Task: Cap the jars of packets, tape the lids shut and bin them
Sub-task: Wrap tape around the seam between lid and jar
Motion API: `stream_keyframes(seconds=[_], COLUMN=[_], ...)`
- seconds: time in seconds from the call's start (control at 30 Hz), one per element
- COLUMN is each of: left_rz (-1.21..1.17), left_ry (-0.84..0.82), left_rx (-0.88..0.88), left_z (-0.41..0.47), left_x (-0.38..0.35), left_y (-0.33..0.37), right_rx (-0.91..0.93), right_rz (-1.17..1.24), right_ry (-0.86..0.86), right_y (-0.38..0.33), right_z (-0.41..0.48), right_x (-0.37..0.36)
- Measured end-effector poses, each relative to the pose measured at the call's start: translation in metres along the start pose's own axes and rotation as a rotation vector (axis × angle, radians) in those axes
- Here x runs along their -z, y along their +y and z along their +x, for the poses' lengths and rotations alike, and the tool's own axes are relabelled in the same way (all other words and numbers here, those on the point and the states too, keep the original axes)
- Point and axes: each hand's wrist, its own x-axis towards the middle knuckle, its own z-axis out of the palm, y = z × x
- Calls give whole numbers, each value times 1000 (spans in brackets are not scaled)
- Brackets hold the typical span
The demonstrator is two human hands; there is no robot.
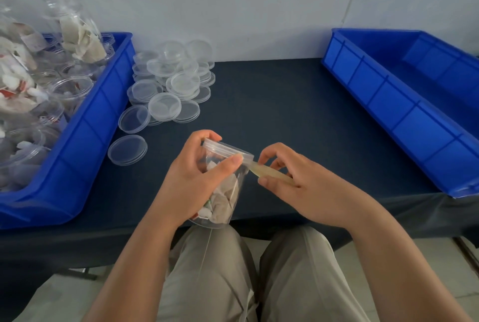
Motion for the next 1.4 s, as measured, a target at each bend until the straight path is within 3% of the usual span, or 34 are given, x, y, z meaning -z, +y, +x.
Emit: stream_keyframes(seconds=[0.23, 0.5, 0.83, 0.93, 1.17, 1.4], left_rz=[-34, -232, -503, -453, -192, 52], left_ry=[-19, -127, -241, -221, -196, 106], left_rx=[55, 149, 307, 304, 99, 16], left_z=[-4, -8, -8, -5, -2, -10], left_x=[3, 7, 2, 2, 8, -20], left_y=[3, 4, -10, -12, -10, 3], right_rx=[-15, -68, -83, -79, -91, -93], right_rz=[15, -52, 5, 1, -10, -17], right_ry=[-191, -62, -90, -75, 37, 82], right_y=[-8, -5, -10, -12, -13, -17], right_z=[-10, -5, -1, -2, -5, -3], right_x=[13, 8, 14, 13, 5, -6])
